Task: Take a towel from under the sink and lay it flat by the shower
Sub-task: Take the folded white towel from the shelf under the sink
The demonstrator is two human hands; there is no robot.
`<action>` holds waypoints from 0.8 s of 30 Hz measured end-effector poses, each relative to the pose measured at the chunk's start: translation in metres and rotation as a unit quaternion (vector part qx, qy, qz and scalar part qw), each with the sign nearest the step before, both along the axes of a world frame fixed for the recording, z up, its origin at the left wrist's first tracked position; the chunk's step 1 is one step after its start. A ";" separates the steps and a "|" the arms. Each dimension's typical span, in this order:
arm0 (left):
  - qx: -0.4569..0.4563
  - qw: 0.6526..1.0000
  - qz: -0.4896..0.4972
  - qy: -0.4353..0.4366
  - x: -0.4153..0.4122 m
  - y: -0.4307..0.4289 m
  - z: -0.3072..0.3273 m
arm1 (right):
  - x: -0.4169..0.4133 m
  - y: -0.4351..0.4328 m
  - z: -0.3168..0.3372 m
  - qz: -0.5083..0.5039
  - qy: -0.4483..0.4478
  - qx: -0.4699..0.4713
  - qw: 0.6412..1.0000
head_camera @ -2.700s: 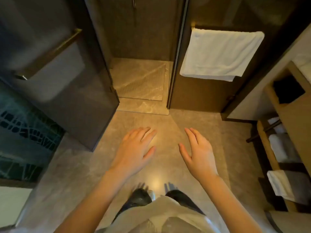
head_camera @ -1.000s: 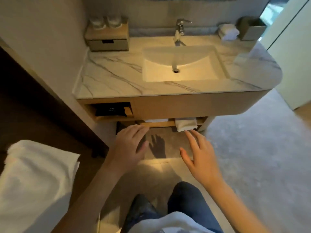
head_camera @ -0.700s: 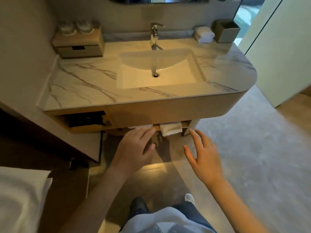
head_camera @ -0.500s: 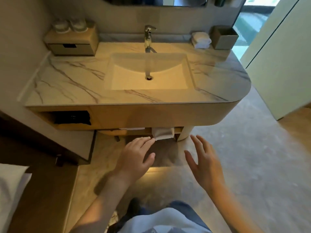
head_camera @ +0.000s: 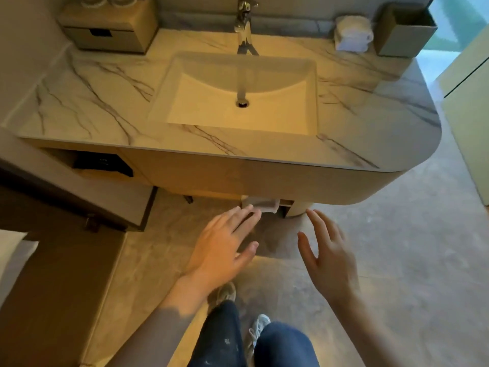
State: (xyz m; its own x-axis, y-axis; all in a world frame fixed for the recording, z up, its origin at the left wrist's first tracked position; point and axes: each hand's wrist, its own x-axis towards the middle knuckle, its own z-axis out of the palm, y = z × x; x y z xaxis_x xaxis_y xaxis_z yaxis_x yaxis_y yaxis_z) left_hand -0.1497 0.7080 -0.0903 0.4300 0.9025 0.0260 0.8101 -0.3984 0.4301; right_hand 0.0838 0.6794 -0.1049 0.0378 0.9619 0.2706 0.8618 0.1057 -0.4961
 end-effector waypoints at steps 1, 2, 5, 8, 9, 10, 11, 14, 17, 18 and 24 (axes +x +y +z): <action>-0.002 1.000 -0.006 0.002 0.000 0.007 -0.014 | -0.001 0.008 -0.016 0.003 0.007 -0.001 1.000; -0.007 1.000 -0.012 0.003 0.001 0.015 -0.032 | -0.003 0.017 -0.036 0.008 0.010 -0.007 1.000; -0.012 1.000 -0.019 0.019 -0.002 0.041 -0.104 | -0.008 0.043 -0.110 0.027 0.003 -0.031 0.999; -0.014 1.000 -0.010 0.026 -0.007 0.069 -0.194 | -0.013 0.071 -0.201 0.046 -0.006 -0.056 0.997; -0.015 0.999 -0.010 0.028 -0.009 0.078 -0.227 | -0.014 0.081 -0.235 0.051 -0.012 -0.057 0.997; -0.019 0.999 -0.011 0.031 -0.010 0.086 -0.259 | -0.016 0.090 -0.268 0.055 -0.016 -0.056 0.997; -0.020 0.999 -0.011 0.032 -0.010 0.095 -0.291 | -0.018 0.100 -0.301 0.061 -0.020 -0.056 0.996; -0.015 0.999 -0.008 0.035 -0.010 0.117 -0.385 | -0.022 0.126 -0.397 0.072 -0.051 -0.058 0.994; -0.018 0.999 0.001 0.029 -0.008 0.143 -0.472 | -0.020 0.145 -0.483 0.047 -0.077 -0.058 0.994; -0.014 1.000 -0.003 0.022 -0.007 0.152 -0.499 | -0.018 0.152 -0.509 0.045 -0.076 -0.046 0.995; 0.054 0.996 -0.044 -0.048 0.008 0.204 -0.613 | 0.003 0.198 -0.603 0.069 -0.109 0.013 0.992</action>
